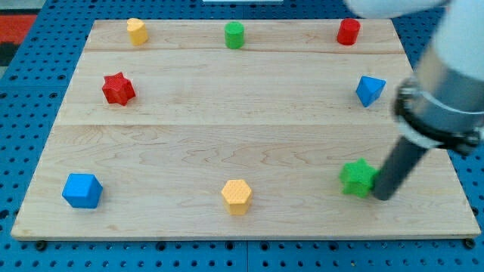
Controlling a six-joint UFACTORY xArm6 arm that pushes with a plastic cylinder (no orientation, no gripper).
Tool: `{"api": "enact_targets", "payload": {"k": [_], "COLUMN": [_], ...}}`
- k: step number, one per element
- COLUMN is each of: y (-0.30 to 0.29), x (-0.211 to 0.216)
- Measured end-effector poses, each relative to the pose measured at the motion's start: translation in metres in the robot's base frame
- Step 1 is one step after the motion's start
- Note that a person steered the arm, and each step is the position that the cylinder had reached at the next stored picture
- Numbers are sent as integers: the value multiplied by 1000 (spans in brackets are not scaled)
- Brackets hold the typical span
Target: Move the green star to the top side of the yellow hexagon
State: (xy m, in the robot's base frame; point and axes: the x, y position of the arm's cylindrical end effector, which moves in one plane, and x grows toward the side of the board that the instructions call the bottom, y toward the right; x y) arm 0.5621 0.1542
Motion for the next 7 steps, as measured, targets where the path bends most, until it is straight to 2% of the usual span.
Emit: {"api": "enact_targets", "payload": {"k": [1, 2, 3, 4, 5, 6, 7], "y": [-35, -24, -47, -98, -117, -83, -58], "x": [-30, -73, -83, -55, -44, -45, -27]}}
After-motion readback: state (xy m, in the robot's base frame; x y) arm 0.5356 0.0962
